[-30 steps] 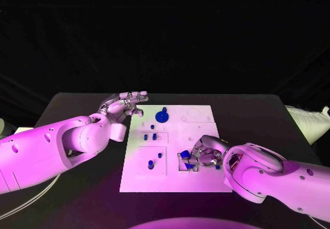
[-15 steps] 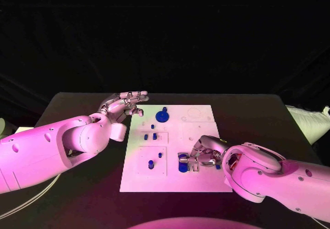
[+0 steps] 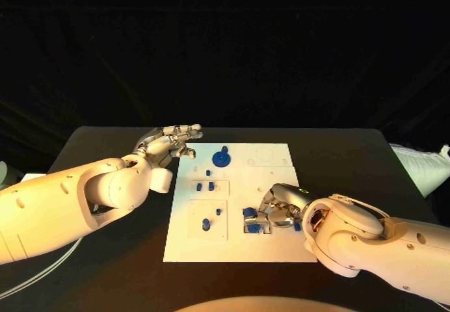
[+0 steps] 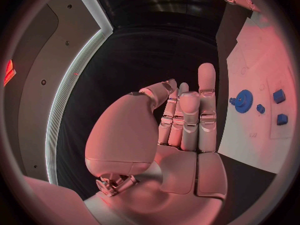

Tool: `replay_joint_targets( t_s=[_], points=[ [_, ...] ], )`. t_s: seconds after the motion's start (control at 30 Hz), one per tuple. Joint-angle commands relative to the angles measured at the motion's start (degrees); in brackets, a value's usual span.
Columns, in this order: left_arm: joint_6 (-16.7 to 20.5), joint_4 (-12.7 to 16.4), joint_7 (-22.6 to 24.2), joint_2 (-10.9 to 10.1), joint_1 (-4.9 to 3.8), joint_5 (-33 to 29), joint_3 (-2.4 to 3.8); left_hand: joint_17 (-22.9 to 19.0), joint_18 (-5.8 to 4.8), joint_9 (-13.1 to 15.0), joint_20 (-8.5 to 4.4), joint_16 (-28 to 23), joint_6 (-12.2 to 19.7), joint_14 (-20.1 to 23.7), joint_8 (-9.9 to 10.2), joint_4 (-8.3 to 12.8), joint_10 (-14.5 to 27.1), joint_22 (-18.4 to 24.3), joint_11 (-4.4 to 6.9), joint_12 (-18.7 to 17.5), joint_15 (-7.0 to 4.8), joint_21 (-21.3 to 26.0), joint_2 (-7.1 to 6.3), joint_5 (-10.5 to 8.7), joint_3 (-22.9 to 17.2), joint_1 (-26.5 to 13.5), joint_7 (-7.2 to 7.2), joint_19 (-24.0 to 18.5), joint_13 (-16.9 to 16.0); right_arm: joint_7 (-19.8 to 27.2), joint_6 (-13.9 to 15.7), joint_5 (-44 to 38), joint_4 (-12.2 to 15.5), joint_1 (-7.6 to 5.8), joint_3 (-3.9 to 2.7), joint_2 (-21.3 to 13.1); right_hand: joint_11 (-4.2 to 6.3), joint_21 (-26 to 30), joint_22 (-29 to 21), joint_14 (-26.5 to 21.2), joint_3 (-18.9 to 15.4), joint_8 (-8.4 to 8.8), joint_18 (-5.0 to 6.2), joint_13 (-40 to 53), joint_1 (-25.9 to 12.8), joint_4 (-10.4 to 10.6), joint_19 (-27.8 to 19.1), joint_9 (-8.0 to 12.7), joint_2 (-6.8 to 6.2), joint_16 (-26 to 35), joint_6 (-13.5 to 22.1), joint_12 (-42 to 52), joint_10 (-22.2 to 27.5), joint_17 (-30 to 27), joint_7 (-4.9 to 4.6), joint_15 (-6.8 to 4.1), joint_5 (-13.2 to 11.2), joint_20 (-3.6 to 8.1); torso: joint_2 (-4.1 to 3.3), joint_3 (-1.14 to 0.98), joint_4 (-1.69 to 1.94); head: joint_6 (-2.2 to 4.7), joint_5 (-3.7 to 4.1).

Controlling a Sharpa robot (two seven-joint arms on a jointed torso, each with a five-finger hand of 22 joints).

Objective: Assemble the parts on the task board

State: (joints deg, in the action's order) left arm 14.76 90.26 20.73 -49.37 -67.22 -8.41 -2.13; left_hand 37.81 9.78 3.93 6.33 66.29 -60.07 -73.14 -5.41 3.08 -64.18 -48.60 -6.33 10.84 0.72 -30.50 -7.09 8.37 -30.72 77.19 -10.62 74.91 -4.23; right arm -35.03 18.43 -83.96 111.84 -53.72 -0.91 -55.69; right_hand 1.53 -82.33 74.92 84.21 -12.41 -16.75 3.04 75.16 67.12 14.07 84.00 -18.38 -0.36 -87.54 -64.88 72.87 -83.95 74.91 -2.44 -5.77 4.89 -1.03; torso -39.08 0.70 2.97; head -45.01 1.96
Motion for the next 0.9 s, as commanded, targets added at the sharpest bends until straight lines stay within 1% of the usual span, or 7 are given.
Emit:
replay_joint_targets(
  t_s=[0.03, 0.1, 0.13, 0.27, 0.73, 0.83, 0.9],
  points=[
    [-1.1, 0.1, 0.3, 0.0, -0.02, -0.2, 0.03, -0.1, 0.57, 0.0, -0.16, 0.1, 0.3, 0.4, -0.2, 0.0, 0.4, 0.1, 0.2, 0.3, 0.14, 0.3, 0.32, -0.27, 0.3, 0.0, 0.1, -0.4, 0.1, 0.4, -0.5, -1.7, 0.4, 0.13, 0.02, -0.1, 0.26, -0.1, 3.5, 5.0, 0.7, -0.33, -0.39, 3.2, 3.4, -1.8, 1.9, -0.3, -0.01, -0.2, 0.5, -0.2, -0.9, 11.0, -0.1, 0.27, 0.4, 0.48, -0.01, -0.02, 0.04, -0.06, -0.07],
    [-1.1, 0.1, 0.3, 0.0, -0.02, -0.2, 0.03, -0.1, 0.57, 0.0, -0.16, 0.1, 0.3, 0.4, -0.2, 0.0, 0.4, 0.1, 0.2, 0.3, 0.14, 0.3, 0.32, -0.27, 0.3, 0.0, 0.1, -0.4, 0.1, 0.5, -1.0, -2.0, 0.6, 0.16, 0.02, -0.1, 0.3, -0.2, 3.7, 5.0, 1.5, -0.44, -0.43, 3.3, 6.5, -3.7, 1.9, -0.5, -0.08, -0.3, 0.5, -0.1, -1.0, 11.2, -0.09, 0.23, 0.4, 0.49, -0.01, -0.03, 0.05, -0.11, -0.05],
    [-1.1, 0.1, 0.3, 0.0, -0.02, -0.2, 0.03, -0.1, 0.57, 0.0, -0.16, 0.1, 0.3, 0.4, -0.2, 0.0, 0.4, 0.1, 0.2, 0.3, 0.14, 0.3, 0.32, -0.27, 0.3, 0.0, 0.1, -0.4, 0.1, 0.6, -1.3, -2.3, 0.7, 0.18, 0.02, -0.1, 0.36, -0.3, 3.9, 5.1, 2.3, -0.53, -0.48, 3.4, 8.4, -4.9, 2.0, -0.6, 0.22, -0.4, 0.4, -0.1, -1.0, 11.4, -0.04, 0.19, -0.6, 0.51, -0.01, -0.02, 0.04, -0.1, -0.06],
    [-1.1, 0.1, 0.3, 0.0, -0.02, -0.2, 0.03, -0.1, 0.57, 0.0, -0.16, 0.1, 0.3, 0.4, -0.2, 0.0, 0.4, 0.1, 0.2, 0.3, 0.14, 0.3, 0.32, -0.27, 0.3, 0.0, 0.1, -0.4, 0.1, 0.7, -1.8, -2.4, 0.7, 0.21, 0.02, -0.2, 0.58, -0.6, 4.3, 5.1, 3.4, -0.97, -0.56, 4.0, 10.7, -6.3, 2.1, -1.0, 0.95, -0.6, -0.4, 0.7, -1.3, 11.7, 0.31, 0.07, -1.7, 0.59, 0.0, 0.0, 0.1, -0.14, -0.04],
    [-1.0, 0.0, 0.1, 0.1, -0.02, -0.2, 0.02, -0.2, 0.57, 0.0, -0.14, 0.1, 0.4, 0.4, -0.2, 0.0, 0.5, 0.1, 0.18, 0.4, 0.15, 0.4, 0.38, -0.28, 0.4, -0.1, 0.09, -0.4, 0.1, 0.7, -1.2, -2.2, -0.2, 0.26, 0.01, 0.3, 0.8, -0.8, 4.6, 5.2, 3.5, -1.13, -0.62, 4.4, 9.4, -5.5, 2.2, -1.3, 2.71, -0.7, -1.0, 1.1, -1.5, 11.9, 0.57, -0.12, -1.3, 0.76, 0.01, 0.03, 0.05, -0.18, -0.3],
    [-1.0, 0.0, 0.1, 0.1, -0.02, -0.2, 0.02, -0.2, 0.57, 0.0, -0.14, 0.1, 0.4, 0.4, -0.2, 0.0, 0.5, 0.1, 0.18, 0.4, 0.15, 0.4, 0.38, -0.28, 0.4, -0.1, 0.09, -0.4, 0.1, 0.8, -0.7, -2.2, 0.1, 0.27, 0.01, -0.3, 0.8, -0.7, 4.5, 5.2, 3.4, -1.1, -0.61, 4.5, 9.2, -5.4, 2.2, -1.3, 2.65, -0.7, -1.0, 1.2, -1.5, 11.9, 0.55, -0.13, -1.2, 0.78, -0.01, 0.0, 0.05, -0.07, -0.24],
    [-1.0, 0.0, 0.1, 0.1, -0.02, -0.2, 0.02, -0.2, 0.57, 0.0, -0.14, 0.1, 0.4, 0.4, -0.2, 0.0, 0.5, 0.1, 0.18, 0.4, 0.15, 0.4, 0.38, -0.28, 0.4, -0.1, 0.09, -0.4, 0.1, 1.2, 0.0, -1.6, 0.7, 0.26, 0.0, -1.3, 0.62, -0.6, 4.4, 5.1, 2.7, -0.75, -0.57, 4.5, 8.1, -4.9, 2.1, -1.3, 1.97, -0.6, -0.5, 1.1, -1.5, 11.7, 0.29, -0.04, -1.1, 0.78, -0.02, -0.02, 0.02, -0.06, -0.24]
  ],
)
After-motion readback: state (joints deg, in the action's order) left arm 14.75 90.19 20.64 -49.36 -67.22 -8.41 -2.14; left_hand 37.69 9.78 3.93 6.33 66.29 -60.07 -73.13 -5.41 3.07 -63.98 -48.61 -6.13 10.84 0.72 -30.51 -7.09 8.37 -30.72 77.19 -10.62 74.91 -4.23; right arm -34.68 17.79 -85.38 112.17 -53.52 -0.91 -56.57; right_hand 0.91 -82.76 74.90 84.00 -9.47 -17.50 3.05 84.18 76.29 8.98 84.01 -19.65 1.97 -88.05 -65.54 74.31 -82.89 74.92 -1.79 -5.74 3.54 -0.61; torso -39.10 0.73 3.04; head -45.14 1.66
